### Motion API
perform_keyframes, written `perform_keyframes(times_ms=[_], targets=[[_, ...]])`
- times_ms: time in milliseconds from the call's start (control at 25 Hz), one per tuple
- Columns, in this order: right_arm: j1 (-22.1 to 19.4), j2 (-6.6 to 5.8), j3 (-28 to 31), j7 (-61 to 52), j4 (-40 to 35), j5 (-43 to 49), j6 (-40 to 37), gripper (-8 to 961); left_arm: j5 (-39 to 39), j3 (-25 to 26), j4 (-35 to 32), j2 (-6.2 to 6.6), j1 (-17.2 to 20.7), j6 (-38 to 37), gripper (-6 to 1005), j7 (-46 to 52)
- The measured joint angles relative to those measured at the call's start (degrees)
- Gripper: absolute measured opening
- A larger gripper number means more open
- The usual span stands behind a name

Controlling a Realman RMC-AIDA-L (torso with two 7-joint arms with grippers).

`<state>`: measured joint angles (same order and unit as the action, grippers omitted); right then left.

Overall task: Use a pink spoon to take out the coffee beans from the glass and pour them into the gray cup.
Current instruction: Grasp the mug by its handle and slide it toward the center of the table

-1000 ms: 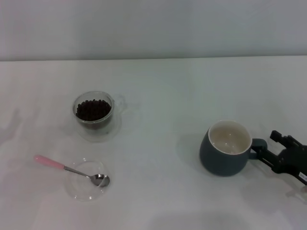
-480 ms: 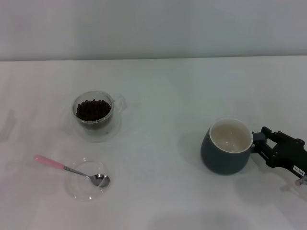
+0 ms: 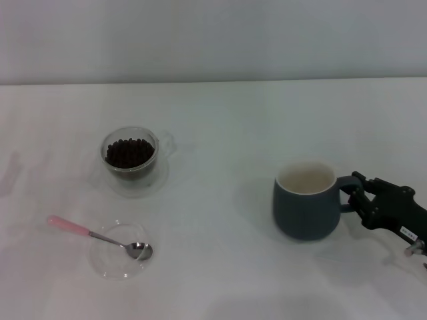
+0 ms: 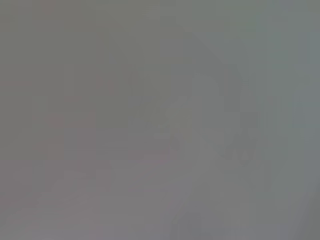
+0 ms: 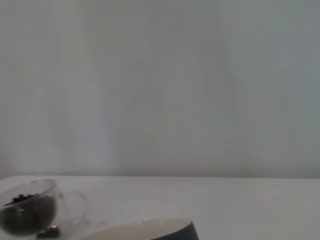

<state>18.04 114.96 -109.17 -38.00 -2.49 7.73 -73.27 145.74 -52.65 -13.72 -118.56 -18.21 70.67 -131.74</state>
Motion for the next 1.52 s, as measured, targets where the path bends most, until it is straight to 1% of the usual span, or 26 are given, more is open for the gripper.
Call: perform_keyframes(times_ms=[80, 400, 680, 880, 1000, 1240, 1520], targets=[[0.1, 0.01, 0.0, 0.0, -0.3, 0.5, 0.3, 204, 0.1, 0.0, 0.0, 0.00, 0.1, 0.0, 876, 0.0], [0.6, 0.22, -0.5, 0.1, -2.9, 3.1, 1.2, 203, 0.5, 0.0, -0.1, 0.00, 0.1, 0.0, 876, 0.0], [0.9, 0.28, -4.8, 1.7, -8.1, 3.6, 6.7, 199, 0.5, 0.0, -0.1, 0.00, 0.1, 0.0, 877, 0.0], [1.6, 0.34, -6.6, 2.7, -8.7, 3.6, 6.8, 188, 0.5, 0.0, -0.1, 0.00, 0.1, 0.0, 877, 0.0], [2.0, 0.41, -8.7, 4.2, -9.9, 3.6, 7.1, 180, 0.5, 0.0, -0.1, 0.00, 0.1, 0.0, 877, 0.0], [2.2, 0.44, -10.9, 5.7, -13.2, 3.6, 9.8, 171, 0.5, 0.0, -0.1, 0.00, 0.1, 0.5, 877, 0.0], [2.5, 0.44, -12.4, 6.3, -14.4, 3.6, 12.7, 161, 0.5, 0.0, -0.1, 0.00, 0.1, 0.7, 877, 0.0]])
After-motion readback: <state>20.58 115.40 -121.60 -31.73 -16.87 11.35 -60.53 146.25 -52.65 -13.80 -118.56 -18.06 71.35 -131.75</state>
